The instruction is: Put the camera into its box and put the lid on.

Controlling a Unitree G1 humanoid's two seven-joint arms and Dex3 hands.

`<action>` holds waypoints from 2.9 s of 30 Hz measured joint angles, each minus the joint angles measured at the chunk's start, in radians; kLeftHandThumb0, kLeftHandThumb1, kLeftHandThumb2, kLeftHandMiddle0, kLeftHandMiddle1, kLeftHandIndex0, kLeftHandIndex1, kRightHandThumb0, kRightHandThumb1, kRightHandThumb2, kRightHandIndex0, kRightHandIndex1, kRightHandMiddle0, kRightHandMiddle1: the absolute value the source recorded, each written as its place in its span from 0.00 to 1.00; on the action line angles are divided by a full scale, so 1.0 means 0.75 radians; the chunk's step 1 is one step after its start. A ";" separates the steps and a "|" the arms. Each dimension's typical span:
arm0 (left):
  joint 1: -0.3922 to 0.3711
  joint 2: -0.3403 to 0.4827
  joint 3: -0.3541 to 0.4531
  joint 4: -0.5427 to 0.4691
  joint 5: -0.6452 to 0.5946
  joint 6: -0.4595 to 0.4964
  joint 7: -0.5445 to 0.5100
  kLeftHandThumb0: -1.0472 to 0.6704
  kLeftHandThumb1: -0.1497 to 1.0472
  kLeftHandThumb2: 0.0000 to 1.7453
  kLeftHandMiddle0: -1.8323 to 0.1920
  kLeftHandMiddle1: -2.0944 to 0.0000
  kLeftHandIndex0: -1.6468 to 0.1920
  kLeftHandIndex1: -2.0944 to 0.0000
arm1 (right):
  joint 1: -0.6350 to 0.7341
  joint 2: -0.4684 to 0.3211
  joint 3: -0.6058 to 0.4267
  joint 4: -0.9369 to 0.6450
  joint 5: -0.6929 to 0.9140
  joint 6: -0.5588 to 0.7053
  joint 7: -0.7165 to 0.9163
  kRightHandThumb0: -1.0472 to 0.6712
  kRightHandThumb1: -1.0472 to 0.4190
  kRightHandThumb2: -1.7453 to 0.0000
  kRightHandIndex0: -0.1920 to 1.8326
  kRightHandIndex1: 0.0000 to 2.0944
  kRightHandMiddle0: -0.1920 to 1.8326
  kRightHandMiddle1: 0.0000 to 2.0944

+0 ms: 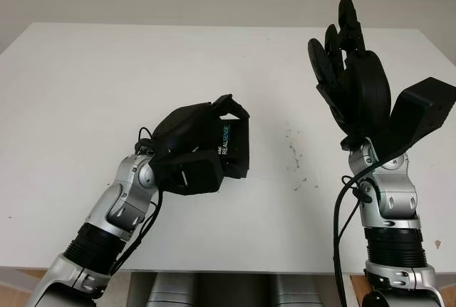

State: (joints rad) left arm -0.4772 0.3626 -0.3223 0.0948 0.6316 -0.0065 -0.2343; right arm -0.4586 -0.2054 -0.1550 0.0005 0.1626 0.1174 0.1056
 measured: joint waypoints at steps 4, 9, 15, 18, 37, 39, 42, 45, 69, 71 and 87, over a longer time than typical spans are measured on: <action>0.000 0.011 -0.019 -0.006 0.065 -0.016 0.023 0.58 0.92 0.03 0.74 0.27 0.76 0.33 | 0.000 0.000 0.000 0.000 0.002 0.000 0.001 0.18 0.00 0.85 0.00 0.00 0.02 0.03; 0.003 0.014 -0.032 -0.022 0.111 -0.002 0.023 0.59 0.93 0.03 0.75 0.17 0.76 0.32 | 0.000 0.000 0.000 0.000 0.002 0.000 0.000 0.18 0.00 0.85 0.00 0.00 0.02 0.03; 0.005 0.012 -0.040 -0.043 0.147 0.032 0.007 0.58 0.93 0.03 0.76 0.16 0.76 0.31 | 0.000 0.000 0.000 0.000 -0.002 0.000 -0.002 0.18 0.00 0.84 0.00 0.00 0.02 0.03; 0.010 -0.001 -0.043 -0.065 0.162 0.076 -0.012 0.57 0.94 0.03 0.77 0.16 0.77 0.32 | 0.000 0.000 0.000 0.000 -0.003 0.000 -0.003 0.18 0.00 0.85 0.00 0.00 0.02 0.03; 0.048 -0.006 -0.047 -0.057 0.101 0.137 -0.038 0.35 0.99 0.05 0.80 0.84 0.81 0.87 | 0.000 -0.002 -0.003 0.000 0.006 0.002 0.014 0.19 0.00 0.85 0.00 0.00 0.02 0.03; 0.050 0.010 -0.067 -0.055 0.130 0.142 -0.058 0.31 1.00 0.07 0.82 0.94 0.82 0.93 | 0.000 -0.002 -0.004 0.000 0.007 0.002 0.017 0.19 0.00 0.85 0.00 0.00 0.02 0.03; 0.051 0.031 -0.097 -0.058 0.191 0.162 -0.096 0.23 1.00 0.15 0.93 0.99 0.91 0.98 | -0.001 -0.002 -0.004 0.000 0.008 0.003 0.019 0.18 0.00 0.85 0.00 0.00 0.02 0.03; 0.043 0.052 -0.127 -0.076 0.261 0.209 -0.183 0.15 1.00 0.24 0.99 1.00 0.98 1.00 | 0.000 -0.002 -0.004 0.000 0.008 0.003 0.019 0.19 0.00 0.85 0.00 0.00 0.02 0.03; -0.027 0.090 -0.079 -0.178 0.126 0.329 -0.596 0.06 1.00 0.43 1.00 1.00 1.00 1.00 | 0.000 -0.002 -0.003 0.000 0.002 0.013 0.012 0.19 0.00 0.85 0.00 0.00 0.02 0.02; -0.031 0.090 -0.041 -0.180 0.054 0.342 -0.615 0.06 1.00 0.43 1.00 1.00 1.00 1.00 | 0.000 -0.002 -0.003 0.000 0.002 0.013 0.013 0.18 0.00 0.84 0.00 0.00 0.02 0.02; -0.020 -0.075 0.389 -0.086 -0.488 0.237 -0.063 0.11 1.00 0.41 1.00 1.00 1.00 1.00 | 0.002 -0.004 0.006 0.000 -0.026 0.030 0.015 0.18 0.00 0.81 0.00 0.00 0.00 0.00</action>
State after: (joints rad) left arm -0.4924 0.3063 -0.0303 0.0305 0.2657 0.1713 -0.2812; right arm -0.4573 -0.2081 -0.1502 0.0004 0.1434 0.1402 0.1169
